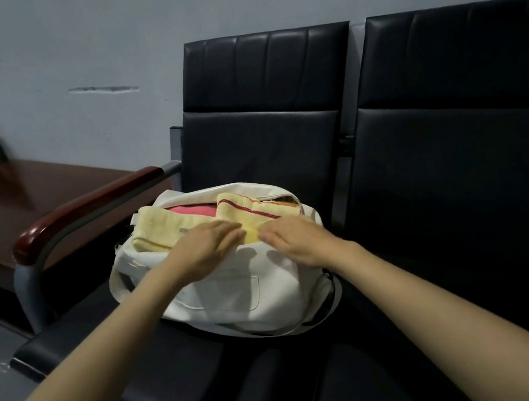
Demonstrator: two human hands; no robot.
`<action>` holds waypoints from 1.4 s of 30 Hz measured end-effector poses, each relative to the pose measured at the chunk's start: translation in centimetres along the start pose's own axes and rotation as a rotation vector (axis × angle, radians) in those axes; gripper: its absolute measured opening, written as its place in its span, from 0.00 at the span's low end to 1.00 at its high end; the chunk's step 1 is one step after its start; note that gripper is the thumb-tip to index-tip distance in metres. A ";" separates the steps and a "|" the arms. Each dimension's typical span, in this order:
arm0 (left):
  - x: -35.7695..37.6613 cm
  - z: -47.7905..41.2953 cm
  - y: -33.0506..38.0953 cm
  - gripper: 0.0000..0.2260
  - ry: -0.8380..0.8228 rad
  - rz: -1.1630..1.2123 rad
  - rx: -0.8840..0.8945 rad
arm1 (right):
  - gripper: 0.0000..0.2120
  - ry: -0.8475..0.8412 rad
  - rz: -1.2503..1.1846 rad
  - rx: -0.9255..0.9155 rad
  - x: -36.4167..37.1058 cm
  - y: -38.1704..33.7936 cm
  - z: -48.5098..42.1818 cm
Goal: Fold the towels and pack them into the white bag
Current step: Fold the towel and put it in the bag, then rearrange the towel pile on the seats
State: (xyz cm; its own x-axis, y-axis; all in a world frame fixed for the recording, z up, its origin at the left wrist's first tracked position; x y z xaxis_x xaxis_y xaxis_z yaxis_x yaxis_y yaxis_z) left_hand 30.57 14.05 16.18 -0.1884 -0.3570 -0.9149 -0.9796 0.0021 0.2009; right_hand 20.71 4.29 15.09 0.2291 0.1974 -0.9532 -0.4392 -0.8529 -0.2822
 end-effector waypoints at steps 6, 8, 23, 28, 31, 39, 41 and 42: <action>2.0 0.4 -0.1 0.22 -0.158 -0.112 -0.180 | 0.20 -0.072 0.025 0.044 1.6 0.0 0.8; 1.2 0.4 -0.3 0.21 -0.111 -0.066 -0.243 | 0.19 -0.006 -0.091 0.056 -0.1 0.4 1.7; 13.1 -4.3 30.9 0.12 0.019 0.198 0.394 | 0.13 0.319 -0.201 0.814 -8.7 25.8 33.6; 20.2 -6.1 43.2 0.11 -0.245 0.382 0.459 | 0.11 0.425 -0.187 1.095 -9.4 33.7 46.8; 23.3 -7.0 49.4 0.11 -0.305 0.448 0.482 | 0.12 0.442 -0.198 1.266 -8.9 37.2 52.8; 31.2 -9.0 60.3 0.19 -0.472 0.570 0.484 | 0.23 0.359 -0.189 1.510 -6.8 41.9 59.3; 32.9 -9.2 61.5 0.20 -0.496 0.577 0.474 | 0.26 0.358 -0.157 1.555 -6.4 42.5 60.0; 33.7 -9.1 62.1 0.20 -0.506 0.579 0.473 | 0.26 0.366 -0.139 1.584 -6.3 42.7 60.4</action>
State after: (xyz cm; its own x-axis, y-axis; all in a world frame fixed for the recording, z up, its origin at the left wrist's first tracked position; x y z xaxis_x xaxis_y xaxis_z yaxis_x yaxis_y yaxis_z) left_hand -35.95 -6.37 1.04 -0.5596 0.2732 -0.7824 -0.6270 0.4777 0.6153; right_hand -51.99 -4.19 2.45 0.4215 -0.0898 -0.9024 -0.7487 0.5270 -0.4021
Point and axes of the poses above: each hand's wrist, its own z-axis away from the middle knuckle, its own x-axis out of the palm, y = z × x, the point moved 8 cm from there along -z, towards the middle knuckle, and after that the axes turned 13 degrees about x, right-handed, at the moved point
